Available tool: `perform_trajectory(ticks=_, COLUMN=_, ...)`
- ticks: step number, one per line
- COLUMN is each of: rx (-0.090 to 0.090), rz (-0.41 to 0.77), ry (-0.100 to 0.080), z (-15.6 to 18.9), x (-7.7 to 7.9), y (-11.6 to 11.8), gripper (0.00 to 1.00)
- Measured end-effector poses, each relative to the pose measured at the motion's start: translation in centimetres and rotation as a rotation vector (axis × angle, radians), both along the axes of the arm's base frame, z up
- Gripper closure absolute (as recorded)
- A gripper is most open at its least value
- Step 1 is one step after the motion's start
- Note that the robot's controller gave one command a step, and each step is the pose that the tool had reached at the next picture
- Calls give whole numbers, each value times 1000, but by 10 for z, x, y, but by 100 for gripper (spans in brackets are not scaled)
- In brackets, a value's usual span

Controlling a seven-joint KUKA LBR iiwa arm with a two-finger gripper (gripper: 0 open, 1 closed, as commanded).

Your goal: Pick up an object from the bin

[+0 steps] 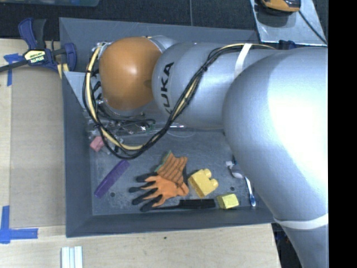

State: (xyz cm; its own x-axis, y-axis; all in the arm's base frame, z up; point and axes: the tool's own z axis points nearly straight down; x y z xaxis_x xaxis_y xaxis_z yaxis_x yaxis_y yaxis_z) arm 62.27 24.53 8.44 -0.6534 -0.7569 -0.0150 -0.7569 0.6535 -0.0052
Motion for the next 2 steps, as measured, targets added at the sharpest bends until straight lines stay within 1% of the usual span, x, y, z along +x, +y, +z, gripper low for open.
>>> perform_trajectory(ticks=2, rx=8, rz=-6, ry=-13, z=22, x=3, y=1, gripper=100)
